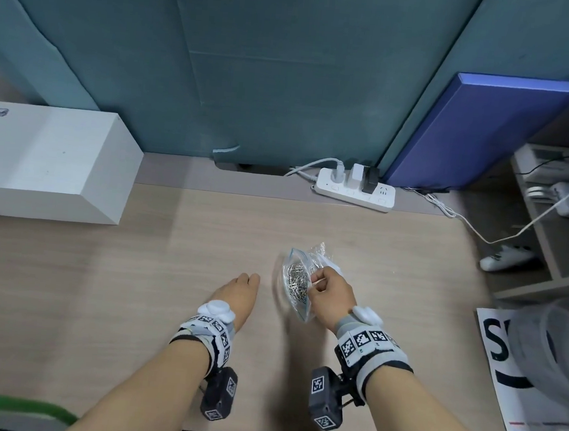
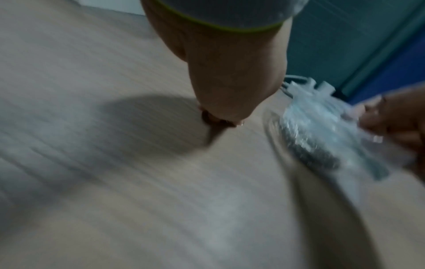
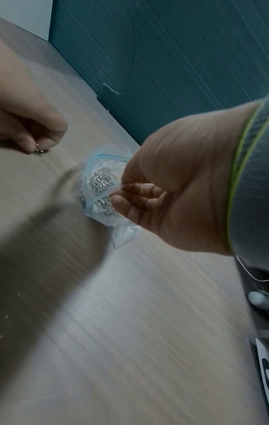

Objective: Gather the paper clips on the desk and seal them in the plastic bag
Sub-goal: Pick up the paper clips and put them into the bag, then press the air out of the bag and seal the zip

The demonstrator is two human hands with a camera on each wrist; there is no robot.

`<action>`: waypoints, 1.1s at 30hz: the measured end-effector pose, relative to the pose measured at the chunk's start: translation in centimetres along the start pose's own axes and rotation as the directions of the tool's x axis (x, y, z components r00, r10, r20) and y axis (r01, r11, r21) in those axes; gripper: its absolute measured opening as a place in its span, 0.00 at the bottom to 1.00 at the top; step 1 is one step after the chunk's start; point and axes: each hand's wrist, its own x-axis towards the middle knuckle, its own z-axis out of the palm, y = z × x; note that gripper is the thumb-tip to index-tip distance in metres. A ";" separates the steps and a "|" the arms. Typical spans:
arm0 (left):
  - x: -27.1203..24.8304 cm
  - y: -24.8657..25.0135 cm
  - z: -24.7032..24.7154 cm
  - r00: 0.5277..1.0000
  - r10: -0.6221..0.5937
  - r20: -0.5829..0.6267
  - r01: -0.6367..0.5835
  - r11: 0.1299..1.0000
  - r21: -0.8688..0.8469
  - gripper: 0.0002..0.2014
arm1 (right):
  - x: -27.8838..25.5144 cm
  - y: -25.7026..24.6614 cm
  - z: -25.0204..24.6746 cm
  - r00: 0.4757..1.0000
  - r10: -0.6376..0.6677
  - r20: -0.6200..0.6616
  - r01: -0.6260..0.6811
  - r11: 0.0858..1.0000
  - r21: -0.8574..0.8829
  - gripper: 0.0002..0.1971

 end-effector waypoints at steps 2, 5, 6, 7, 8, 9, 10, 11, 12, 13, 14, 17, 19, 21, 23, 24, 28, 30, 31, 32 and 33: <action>0.3 0.8 -1.0 0.991 0.002 -0.137 -0.037 0.968 -0.247 0.06 | 0.1 0.1 -0.2 1.000 -0.007 -0.010 0.007 1.000 0.002 0.11; 1.2 3.3 -2.6 0.939 0.064 -0.338 -0.213 0.880 -0.425 0.05 | 0.0 0.3 -0.5 0.999 -0.037 -0.018 0.037 0.999 0.005 0.08; 1.5 4.4 -3.0 0.927 0.105 -0.360 -0.264 0.865 -0.426 0.06 | -0.2 0.3 -0.7 0.999 -0.046 -0.020 0.046 0.999 0.004 0.07; 1.8 5.3 -3.4 0.924 0.143 -0.354 -0.294 0.857 -0.423 0.07 | -0.2 0.4 -0.9 0.998 -0.053 -0.021 0.053 0.999 0.003 0.07; 2.2 5.9 -3.6 0.929 0.174 -0.327 -0.304 0.863 -0.404 0.07 | -0.3 0.4 -1.0 0.998 -0.060 -0.020 0.060 0.998 0.012 0.07; 2.4 6.0 -3.8 0.935 0.189 -0.299 -0.295 0.883 -0.365 0.07 | -0.4 0.3 -1.0 0.997 -0.070 -0.018 0.071 0.997 0.021 0.07; 2.8 6.4 -4.0 0.939 0.184 -0.292 -0.273 0.914 -0.300 0.07 | -0.3 0.4 -1.7 0.996 -0.086 -0.021 0.086 0.996 0.019 0.08; 3.1 6.3 -4.2 0.939 0.160 -0.305 -0.230 0.950 -0.210 0.06 | -0.2 0.4 -2.0 0.995 -0.103 -0.015 0.103 0.995 0.013 0.08; 3.1 5.9 -4.4 0.933 0.136 -0.334 -0.189 0.973 -0.130 0.04 | -0.1 0.4 -2.0 0.993 -0.115 -0.011 0.115 0.993 0.017 0.09; 3.3 6.1 -4.5 0.925 0.129 -0.359 -0.168 0.982 -0.081 0.04 | 0.0 0.7 -2.8 0.992 -0.124 -0.013 0.125 0.992 0.012 0.09; 3.5 6.4 -4.5 0.919 0.132 -0.372 -0.158 0.986 -0.042 0.05 | 0.2 1.1 -3.4 0.991 -0.134 -0.013 0.134 0.991 0.002 0.10; 4.1 7.2 -4.6 0.964 0.122 -0.235 -0.127 0.992 -0.003 0.10 | 0.6 2.4 -4.5 0.986 -0.167 -0.008 0.166 0.986 -0.033 0.10; 4.1 7.3 -4.7 0.980 0.087 -0.179 -0.088 0.996 0.003 0.11 | 0.6 2.8 -4.6 0.987 -0.160 0.017 0.161 0.981 -0.107 0.13; 3.8 7.3 -4.6 0.980 0.037 -0.195 -0.046 0.998 -0.041 0.12 | 0.3 3.1 -4.6 0.992 -0.116 0.054 0.126 0.957 -0.261 0.19; 3.6 7.1 -4.3 0.976 -0.003 -0.218 -0.015 0.996 -0.083 0.13 | 0.2 3.5 -4.6 0.996 -0.048 0.072 0.071 0.926 -0.370 0.19; 3.4 7.3 -4.3 0.975 -0.020 -0.219 0.001 0.996 -0.088 0.15 | 0.2 3.7 -4.8 0.997 -0.011 0.072 0.038 0.919 -0.393 0.18; 2.9 7.9 -4.7 0.984 -0.066 -0.165 0.053 0.995 -0.083 0.19 | 0.0 4.0 -5.2 0.998 0.010 0.064 0.014 0.934 -0.358 0.09; 2.7 7.5 -5.4 0.983 -0.063 -0.175 0.046 0.994 -0.097 0.20 | -0.5 3.0 -5.5 0.999 -0.042 0.026 0.047 0.957 -0.287 0.07; 2.6 7.3 -6.0 0.979 -0.054 -0.197 0.031 0.993 -0.116 0.19 | -0.8 2.2 -5.9 0.998 -0.065 0.000 0.063 0.967 -0.247 0.07; 2.5 7.1 -6.7 0.975 -0.044 -0.218 0.014 0.991 -0.134 0.18 | -1.1 1.4 -6.3 0.996 -0.089 -0.028 0.081 0.974 -0.210 0.08; 2.3 7.0 -7.4 0.972 -0.032 -0.234 -0.002 0.989 -0.147 0.16 | -1.5 0.7 -6.7 0.991 -0.116 -0.060 0.104 0.979 -0.178 0.10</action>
